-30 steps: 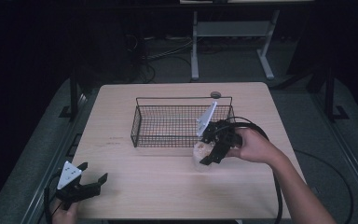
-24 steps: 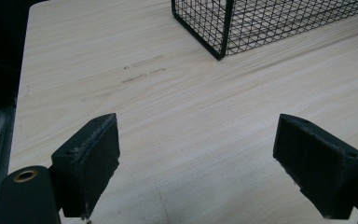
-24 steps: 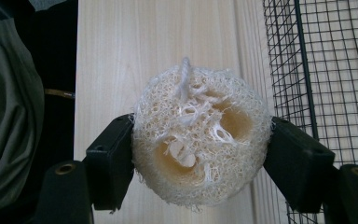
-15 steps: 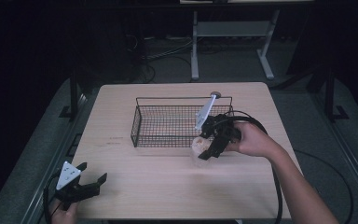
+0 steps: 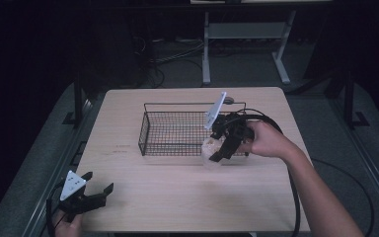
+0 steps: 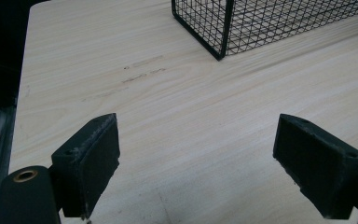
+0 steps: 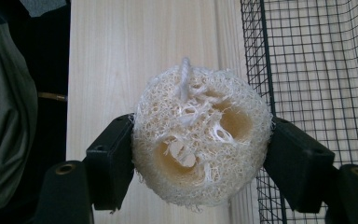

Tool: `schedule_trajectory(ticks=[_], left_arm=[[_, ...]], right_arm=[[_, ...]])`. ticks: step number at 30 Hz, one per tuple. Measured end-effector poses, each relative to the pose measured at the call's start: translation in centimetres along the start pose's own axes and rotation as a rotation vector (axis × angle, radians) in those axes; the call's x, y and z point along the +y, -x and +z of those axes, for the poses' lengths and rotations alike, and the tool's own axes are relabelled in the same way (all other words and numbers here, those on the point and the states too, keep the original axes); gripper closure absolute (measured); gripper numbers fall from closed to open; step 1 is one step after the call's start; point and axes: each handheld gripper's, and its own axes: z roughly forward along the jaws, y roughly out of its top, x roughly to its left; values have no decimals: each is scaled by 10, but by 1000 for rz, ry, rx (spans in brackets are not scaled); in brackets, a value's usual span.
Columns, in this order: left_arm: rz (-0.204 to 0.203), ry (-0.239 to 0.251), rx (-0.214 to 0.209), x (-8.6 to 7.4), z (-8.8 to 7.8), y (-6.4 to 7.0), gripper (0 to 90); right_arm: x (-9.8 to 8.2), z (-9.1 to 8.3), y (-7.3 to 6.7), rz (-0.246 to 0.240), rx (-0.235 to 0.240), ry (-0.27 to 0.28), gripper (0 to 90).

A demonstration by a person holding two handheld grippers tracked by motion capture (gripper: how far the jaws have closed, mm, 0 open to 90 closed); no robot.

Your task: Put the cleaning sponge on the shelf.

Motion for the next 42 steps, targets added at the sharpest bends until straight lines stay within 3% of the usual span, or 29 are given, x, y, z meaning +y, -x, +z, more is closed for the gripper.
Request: schedule_trajectory(ticks=[23, 42], left_arm=[[-3, 5, -2, 0, 0, 0, 137], [-2, 3, 2, 0, 0, -1, 137]], right_arm=[[20, -12, 31, 12, -31, -8, 288], [29, -6, 71, 68, -58, -8, 289]])
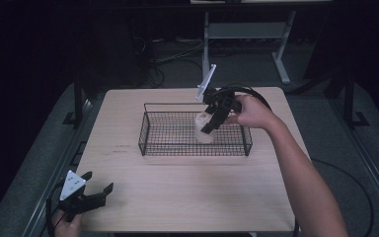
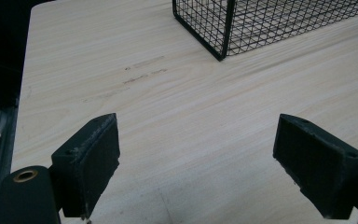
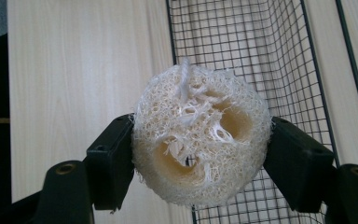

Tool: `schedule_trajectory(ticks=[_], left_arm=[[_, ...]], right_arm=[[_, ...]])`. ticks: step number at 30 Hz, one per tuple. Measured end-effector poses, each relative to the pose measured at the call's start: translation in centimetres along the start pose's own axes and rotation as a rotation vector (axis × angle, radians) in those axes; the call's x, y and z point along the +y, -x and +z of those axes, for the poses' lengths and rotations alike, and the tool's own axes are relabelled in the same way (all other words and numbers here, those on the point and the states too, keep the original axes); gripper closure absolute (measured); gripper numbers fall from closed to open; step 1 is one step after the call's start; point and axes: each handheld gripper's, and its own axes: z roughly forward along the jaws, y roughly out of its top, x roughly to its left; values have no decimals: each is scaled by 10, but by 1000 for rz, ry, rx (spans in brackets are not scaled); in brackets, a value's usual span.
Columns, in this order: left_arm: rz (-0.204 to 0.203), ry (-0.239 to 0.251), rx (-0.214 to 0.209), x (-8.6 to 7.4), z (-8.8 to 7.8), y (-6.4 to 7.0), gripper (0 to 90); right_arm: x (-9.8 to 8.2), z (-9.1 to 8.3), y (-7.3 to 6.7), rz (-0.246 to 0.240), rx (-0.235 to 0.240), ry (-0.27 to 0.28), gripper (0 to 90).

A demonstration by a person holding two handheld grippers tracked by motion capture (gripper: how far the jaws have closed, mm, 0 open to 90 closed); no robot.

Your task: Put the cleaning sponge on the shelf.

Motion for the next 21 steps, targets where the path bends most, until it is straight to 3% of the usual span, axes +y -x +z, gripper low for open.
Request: schedule_trajectory(ticks=[21], left_arm=[[7, -4, -1, 0, 0, 1, 137]], right_arm=[[-7, 21, 32, 81, -11, -19, 289]])
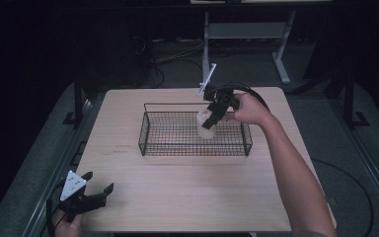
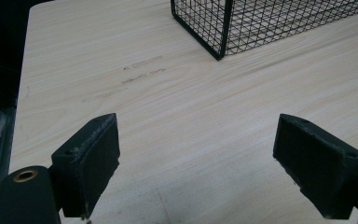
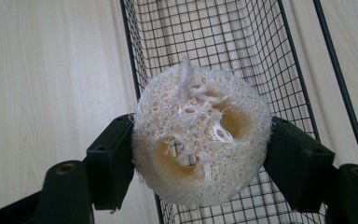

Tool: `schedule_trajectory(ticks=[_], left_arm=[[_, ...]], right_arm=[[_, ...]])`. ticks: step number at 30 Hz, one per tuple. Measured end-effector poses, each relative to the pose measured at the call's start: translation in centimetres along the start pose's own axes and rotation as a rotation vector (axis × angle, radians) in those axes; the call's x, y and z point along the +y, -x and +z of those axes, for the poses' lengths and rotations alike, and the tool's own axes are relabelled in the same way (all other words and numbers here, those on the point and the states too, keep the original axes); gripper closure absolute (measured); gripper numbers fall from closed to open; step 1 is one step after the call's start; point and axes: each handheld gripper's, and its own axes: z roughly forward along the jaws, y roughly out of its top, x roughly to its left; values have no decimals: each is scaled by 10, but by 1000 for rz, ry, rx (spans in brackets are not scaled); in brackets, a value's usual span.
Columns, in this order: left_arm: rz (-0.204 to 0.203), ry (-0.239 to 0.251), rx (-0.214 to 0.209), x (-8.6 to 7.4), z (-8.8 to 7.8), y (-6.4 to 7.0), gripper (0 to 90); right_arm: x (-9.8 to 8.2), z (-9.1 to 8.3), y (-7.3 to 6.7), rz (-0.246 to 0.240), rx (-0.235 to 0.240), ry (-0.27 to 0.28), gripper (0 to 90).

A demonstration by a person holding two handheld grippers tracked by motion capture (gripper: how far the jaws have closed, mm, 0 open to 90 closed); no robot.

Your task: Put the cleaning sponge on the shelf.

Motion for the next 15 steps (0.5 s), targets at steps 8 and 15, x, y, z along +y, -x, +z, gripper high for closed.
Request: schedule_trajectory(ticks=[8, 15], left_arm=[[-4, 1, 1, 0, 0, 0, 137], [-1, -1, 2, 0, -1, 0, 137]], right_arm=[[0, 10, 8, 6, 9, -5, 288], [-1, 20, 14, 15, 18, -17, 288]])
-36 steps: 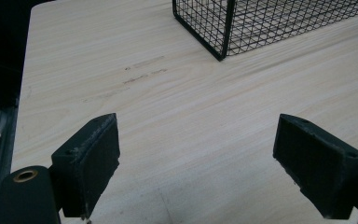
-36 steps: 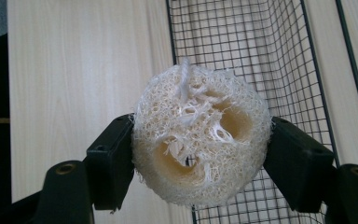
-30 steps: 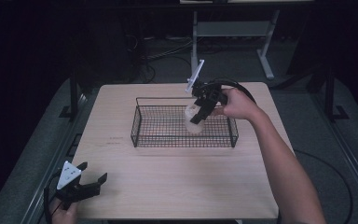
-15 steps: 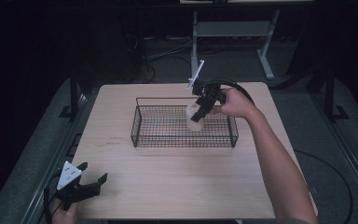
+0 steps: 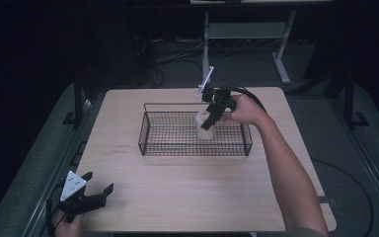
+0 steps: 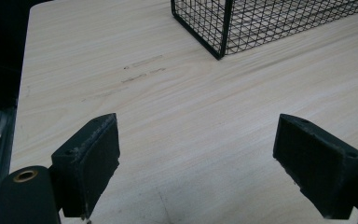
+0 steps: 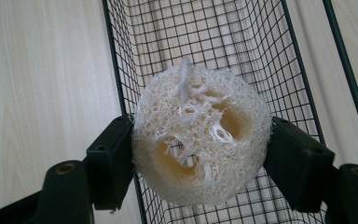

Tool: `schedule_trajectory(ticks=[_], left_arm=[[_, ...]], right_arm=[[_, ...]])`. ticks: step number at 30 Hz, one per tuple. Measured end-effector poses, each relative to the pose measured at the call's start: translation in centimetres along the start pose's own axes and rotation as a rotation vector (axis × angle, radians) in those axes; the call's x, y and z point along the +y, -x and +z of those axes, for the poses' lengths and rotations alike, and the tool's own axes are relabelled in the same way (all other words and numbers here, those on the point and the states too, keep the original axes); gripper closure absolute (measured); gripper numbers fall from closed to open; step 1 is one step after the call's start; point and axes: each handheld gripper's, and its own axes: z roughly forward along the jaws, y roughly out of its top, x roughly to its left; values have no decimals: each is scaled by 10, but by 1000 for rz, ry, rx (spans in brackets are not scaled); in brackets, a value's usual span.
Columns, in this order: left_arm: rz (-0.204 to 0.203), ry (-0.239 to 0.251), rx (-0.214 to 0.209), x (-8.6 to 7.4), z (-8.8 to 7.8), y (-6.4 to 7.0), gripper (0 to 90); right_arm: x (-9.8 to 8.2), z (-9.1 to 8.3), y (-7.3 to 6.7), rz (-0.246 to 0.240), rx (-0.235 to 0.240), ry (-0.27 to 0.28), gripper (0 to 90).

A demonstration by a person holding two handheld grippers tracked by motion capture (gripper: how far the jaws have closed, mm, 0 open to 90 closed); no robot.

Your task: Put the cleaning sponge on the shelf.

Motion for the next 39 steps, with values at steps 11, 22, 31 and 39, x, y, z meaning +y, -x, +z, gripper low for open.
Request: schedule_trajectory(ticks=[11, 22, 31, 39], left_arm=[[-8, 6, 1, 0, 1, 0, 137], [-6, -3, -1, 0, 1, 0, 137], [-3, -4, 1, 1, 2, 1, 137], [-3, -4, 0, 0, 1, -1, 137]], right_arm=[[1, 13, 7, 9, 7, -13, 288], [-6, 29, 11, 25, 26, -15, 288], [-5, 37, 12, 19, 32, -29, 287], [-3, 47, 13, 12, 35, -40, 287]])
